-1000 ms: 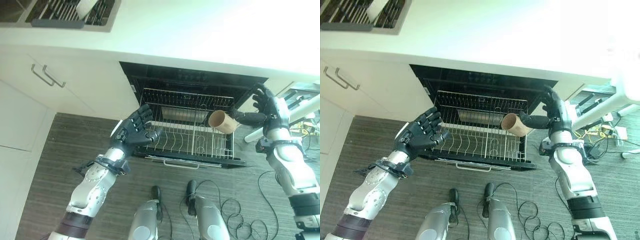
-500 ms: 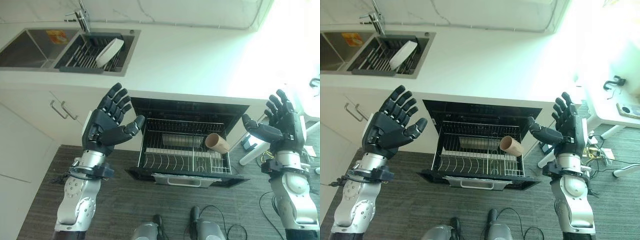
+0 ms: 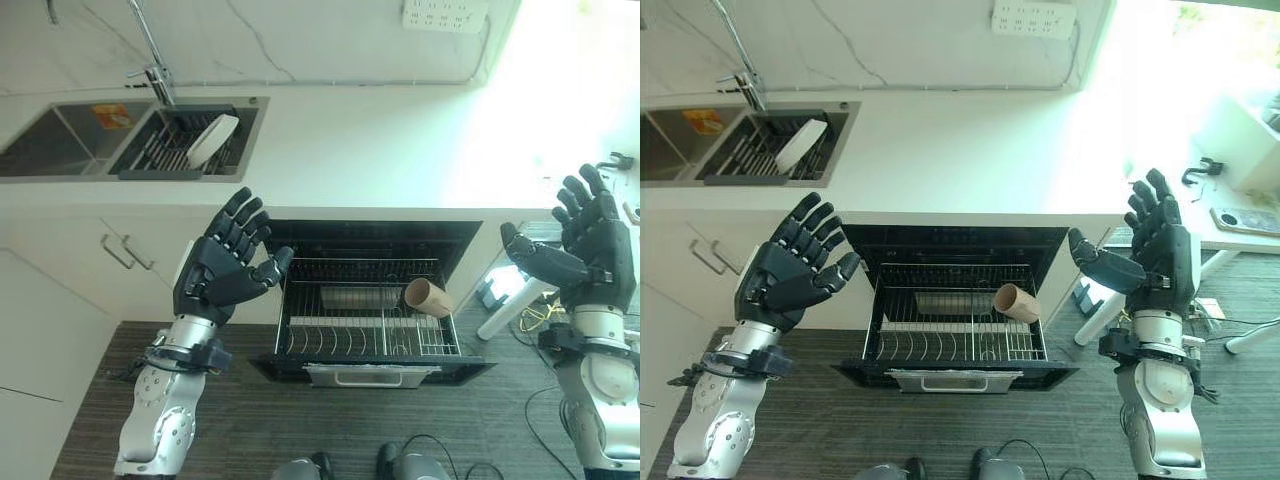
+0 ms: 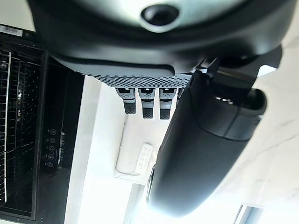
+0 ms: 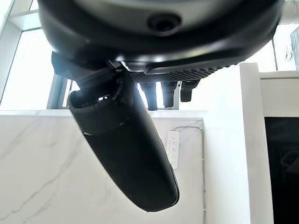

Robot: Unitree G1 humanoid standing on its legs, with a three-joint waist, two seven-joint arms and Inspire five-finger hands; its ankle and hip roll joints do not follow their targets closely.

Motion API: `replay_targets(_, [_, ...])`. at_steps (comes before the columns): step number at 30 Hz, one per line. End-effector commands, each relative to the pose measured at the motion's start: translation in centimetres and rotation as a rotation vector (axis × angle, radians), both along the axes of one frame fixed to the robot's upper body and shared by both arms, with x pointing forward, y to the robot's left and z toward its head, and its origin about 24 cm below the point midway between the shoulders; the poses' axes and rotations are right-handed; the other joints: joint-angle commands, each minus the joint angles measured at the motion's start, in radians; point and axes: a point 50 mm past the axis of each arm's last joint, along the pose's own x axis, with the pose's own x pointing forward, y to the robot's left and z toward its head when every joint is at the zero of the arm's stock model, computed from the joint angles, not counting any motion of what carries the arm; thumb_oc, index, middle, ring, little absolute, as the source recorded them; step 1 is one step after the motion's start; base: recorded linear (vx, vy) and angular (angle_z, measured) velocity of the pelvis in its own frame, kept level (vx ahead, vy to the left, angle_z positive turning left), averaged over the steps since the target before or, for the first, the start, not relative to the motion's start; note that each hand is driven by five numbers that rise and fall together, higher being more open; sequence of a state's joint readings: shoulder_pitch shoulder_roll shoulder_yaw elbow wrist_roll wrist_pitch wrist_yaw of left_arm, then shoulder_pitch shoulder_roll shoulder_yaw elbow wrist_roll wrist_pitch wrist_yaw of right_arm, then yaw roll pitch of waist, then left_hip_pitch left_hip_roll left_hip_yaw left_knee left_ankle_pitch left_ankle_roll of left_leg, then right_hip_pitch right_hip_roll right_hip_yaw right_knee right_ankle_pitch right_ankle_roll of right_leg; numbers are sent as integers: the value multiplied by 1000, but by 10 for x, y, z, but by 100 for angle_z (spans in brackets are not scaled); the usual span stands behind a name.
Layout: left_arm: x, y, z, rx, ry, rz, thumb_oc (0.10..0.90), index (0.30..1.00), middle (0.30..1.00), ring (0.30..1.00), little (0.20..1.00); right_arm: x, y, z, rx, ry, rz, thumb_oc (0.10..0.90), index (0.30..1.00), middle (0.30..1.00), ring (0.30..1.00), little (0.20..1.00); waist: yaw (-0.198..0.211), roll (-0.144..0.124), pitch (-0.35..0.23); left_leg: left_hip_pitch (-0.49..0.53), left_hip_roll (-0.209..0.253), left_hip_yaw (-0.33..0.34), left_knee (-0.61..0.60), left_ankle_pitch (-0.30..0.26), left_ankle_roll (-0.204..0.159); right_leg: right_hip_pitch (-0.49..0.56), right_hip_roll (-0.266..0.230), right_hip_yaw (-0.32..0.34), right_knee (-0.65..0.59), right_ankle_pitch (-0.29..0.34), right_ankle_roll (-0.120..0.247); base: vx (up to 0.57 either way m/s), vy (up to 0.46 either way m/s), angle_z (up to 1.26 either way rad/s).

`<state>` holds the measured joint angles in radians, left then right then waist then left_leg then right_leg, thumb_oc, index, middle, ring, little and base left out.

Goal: Place the dishes in the dishwasher.

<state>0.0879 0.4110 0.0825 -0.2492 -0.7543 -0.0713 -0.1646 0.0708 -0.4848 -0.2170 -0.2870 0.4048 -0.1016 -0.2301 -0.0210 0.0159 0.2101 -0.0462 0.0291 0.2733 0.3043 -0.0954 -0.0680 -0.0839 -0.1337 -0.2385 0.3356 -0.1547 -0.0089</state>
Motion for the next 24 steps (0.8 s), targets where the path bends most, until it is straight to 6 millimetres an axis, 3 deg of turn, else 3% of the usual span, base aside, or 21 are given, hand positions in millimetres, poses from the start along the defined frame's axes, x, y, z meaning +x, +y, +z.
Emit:
replay_targets(1, [-2,-4,54,-23,-296,-49,800,900,900,900,900,-8,-5,63,-76,-312,-3,800,900,900,900,900,-26,-40,-37,1,140,24,-4,24,-29,87,45,-11,-36,-70,55,-3,275,22])
replay_targets(3, [-6,-1,54,-42,-310,-24,800,900,900,900,900,-10,-6,65,-107,-312,16,800,900,900,900,900,-32,-30,-53,-24,186,-33,-4,13,-37,74,46,12,-36,-69,62,29,447,6])
replay_targets(4, [-9,2,53,-74,-327,0,800,900,900,900,900,-10,-7,69,-127,-315,32,800,900,900,900,900,-35,-23,-76,-60,236,-120,-4,54,-64,58,48,54,-36,-72,64,47,576,-22])
replay_targets(6, [-9,1,51,-95,-340,2,800,900,900,900,900,-8,-10,73,-133,-317,31,800,900,900,900,900,-35,-19,-88,-60,253,-175,-4,63,-75,52,38,74,-36,-73,66,58,530,-58])
replay_targets(9, [-13,3,51,-94,-358,7,800,900,900,900,900,-7,-8,78,-135,-332,43,800,900,900,900,900,-31,-10,-89,-35,244,-213,-4,40,-75,50,18,95,-36,-69,79,23,459,-79])
replay_targets(10, [-12,3,54,-91,-376,-4,800,900,900,900,900,-7,-7,82,-142,-347,24,800,900,900,900,900,-38,-1,-89,-20,238,-182,-4,-24,-70,53,-22,95,-36,-59,107,-13,665,-51])
replay_targets(13, [-5,2,62,-90,-387,-61,800,900,900,900,900,-12,-10,84,-134,-378,-35,800,900,900,900,900,-46,5,-94,-6,198,-168,-4,-99,-48,50,-99,95,-36,-16,171,-23,794,-9])
replay_targets(14, [-1,-3,66,-73,-390,-100,800,900,900,900,900,-15,-13,80,-99,-390,-62,800,900,900,900,900,-45,3,-97,-7,149,-185,-4,-127,-23,46,-143,93,-36,52,188,-16,724,36])
replay_targets(16, [3,-9,69,-62,-394,-130,800,900,900,900,900,-15,-13,75,-66,-384,-67,800,900,900,900,900,-42,0,-95,-7,111,-187,-4,-146,-3,31,-186,81,-36,161,202,-45,572,55])
replay_targets(17, [5,-11,73,-48,-398,-141,800,900,900,900,900,-12,-9,71,-57,-376,-60,800,900,900,900,900,-32,0,-92,-10,96,-171,-4,-152,9,25,-210,45,-36,221,213,-58,455,23])
replay_targets(18, [5,-12,75,-31,-401,-143,800,900,900,900,900,-10,-6,70,-58,-367,-50,800,900,900,900,900,-21,0,-92,-12,93,-156,-4,-153,15,27,-219,7,-36,242,217,-58,468,4])
replay_targets(20, [5,-13,77,25,-404,-126,800,900,900,900,900,-5,1,68,-61,-356,-20,800,900,900,900,900,7,8,-91,-12,99,-128,-4,-153,26,46,-208,-82,-36,260,218,-35,337,-26])
replay_targets(21, [5,-11,77,67,-400,-95,800,900,900,900,900,-1,4,67,-57,-349,5,800,900,900,900,900,16,15,-91,-16,104,-121,-4,-151,38,61,-154,-111,-36,230,203,-26,246,-62])
replay_targets(23, [7,-9,77,86,-396,-73,800,900,900,900,900,0,3,67,-65,-342,15,800,900,900,900,900,12,10,-94,-26,91,-127,-4,-152,51,62,-79,-99,-36,177,184,-9,201,-58])
replay_targets(24, [8,-9,77,97,-394,-56,800,900,900,900,900,0,2,67,-67,-336,22,800,900,900,900,900,7,-5,-98,-29,63,-132,-4,-160,61,58,1,-72,-36,108,168,2,122,-31])
